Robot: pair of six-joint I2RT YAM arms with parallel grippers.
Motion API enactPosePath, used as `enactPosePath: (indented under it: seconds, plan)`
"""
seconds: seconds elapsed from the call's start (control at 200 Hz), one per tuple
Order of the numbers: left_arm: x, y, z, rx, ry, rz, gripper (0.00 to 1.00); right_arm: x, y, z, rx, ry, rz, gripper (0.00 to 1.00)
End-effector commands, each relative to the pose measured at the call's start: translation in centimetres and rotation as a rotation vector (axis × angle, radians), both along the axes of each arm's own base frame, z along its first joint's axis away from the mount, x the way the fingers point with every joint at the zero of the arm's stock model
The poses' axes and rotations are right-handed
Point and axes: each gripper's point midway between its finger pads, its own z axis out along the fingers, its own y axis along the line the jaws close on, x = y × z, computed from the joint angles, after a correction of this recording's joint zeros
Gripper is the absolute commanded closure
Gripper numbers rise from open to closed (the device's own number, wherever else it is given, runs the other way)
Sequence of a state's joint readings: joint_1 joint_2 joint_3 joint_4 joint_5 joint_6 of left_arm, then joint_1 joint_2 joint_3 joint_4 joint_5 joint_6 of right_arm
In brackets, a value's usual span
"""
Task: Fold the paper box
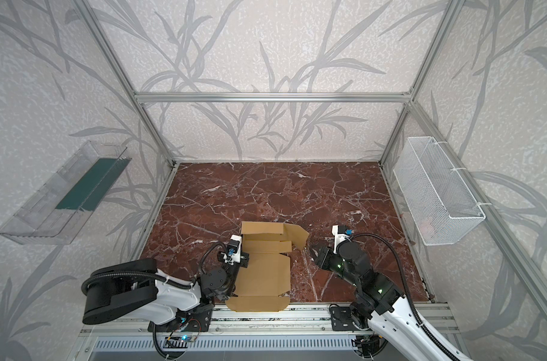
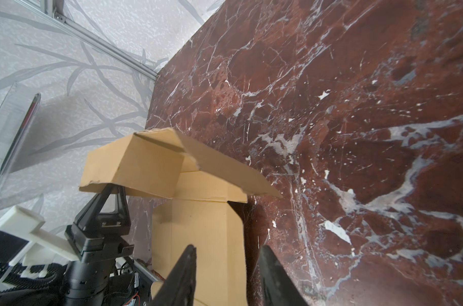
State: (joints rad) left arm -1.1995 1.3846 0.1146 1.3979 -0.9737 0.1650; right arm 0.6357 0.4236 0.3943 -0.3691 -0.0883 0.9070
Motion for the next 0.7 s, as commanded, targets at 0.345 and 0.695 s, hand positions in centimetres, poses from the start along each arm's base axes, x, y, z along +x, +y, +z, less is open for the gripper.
enactPosePath:
  seconds: [0.345,0.695]
  plan:
    - [-0.8,1.1,5.6,-0.249,-0.012,-0.054,1.00,-0.7,5.0,1.7,0.197,-0.154,0.267,0.56]
    - [-0.6,0.3,5.8,-0.309,0.095,-0.049,1.00,-0.6,4.9,4.2,0.253,-0.326,0.246,0.55]
